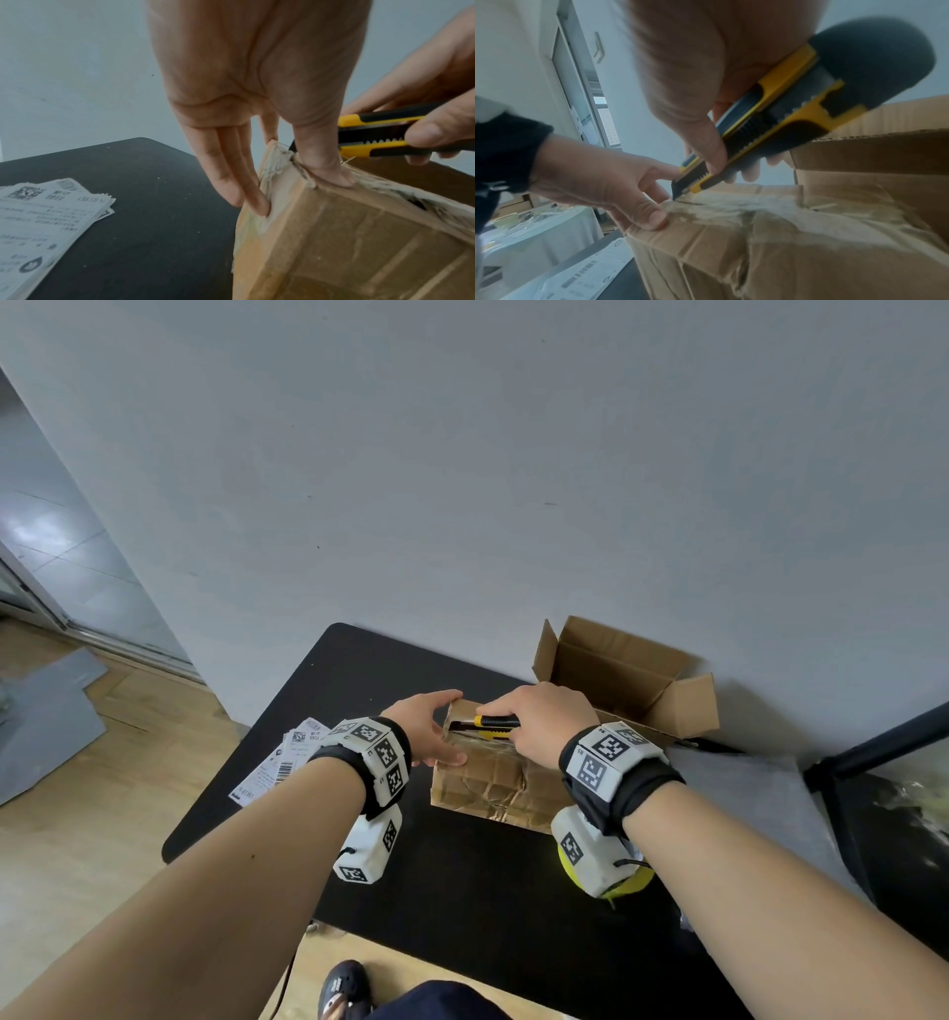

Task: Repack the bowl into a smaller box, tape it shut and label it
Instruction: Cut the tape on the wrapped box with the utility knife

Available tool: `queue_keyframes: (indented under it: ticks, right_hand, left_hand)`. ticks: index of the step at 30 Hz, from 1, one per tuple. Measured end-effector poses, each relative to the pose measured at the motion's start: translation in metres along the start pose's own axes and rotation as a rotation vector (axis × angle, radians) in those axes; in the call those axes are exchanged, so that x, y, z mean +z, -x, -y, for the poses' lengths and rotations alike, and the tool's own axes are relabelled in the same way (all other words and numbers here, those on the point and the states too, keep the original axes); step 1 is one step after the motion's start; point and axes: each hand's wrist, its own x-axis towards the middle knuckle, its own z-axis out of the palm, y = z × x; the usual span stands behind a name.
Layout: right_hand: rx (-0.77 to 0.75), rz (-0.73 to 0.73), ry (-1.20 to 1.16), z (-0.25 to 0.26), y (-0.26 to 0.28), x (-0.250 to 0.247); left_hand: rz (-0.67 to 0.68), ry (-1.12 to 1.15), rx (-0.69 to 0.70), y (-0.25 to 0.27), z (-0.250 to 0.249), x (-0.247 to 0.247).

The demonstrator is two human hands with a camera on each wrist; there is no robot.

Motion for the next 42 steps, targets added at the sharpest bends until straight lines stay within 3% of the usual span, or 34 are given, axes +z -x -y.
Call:
queue_keyframes:
  ticks: [10, 42]
  right_hand:
    - [-0.047, 0.007, 0.130, 0.009, -0.007, -0.009]
    - [-0.036, 0.101, 0.247, -0.006, -0.003, -0.017]
  left_hand:
    - [0.013, -0.018, 0.009, -0.002, 0.001, -0.001]
    - [0.012, -0.098, 0.021, -0.008, 0.001, -0.001]
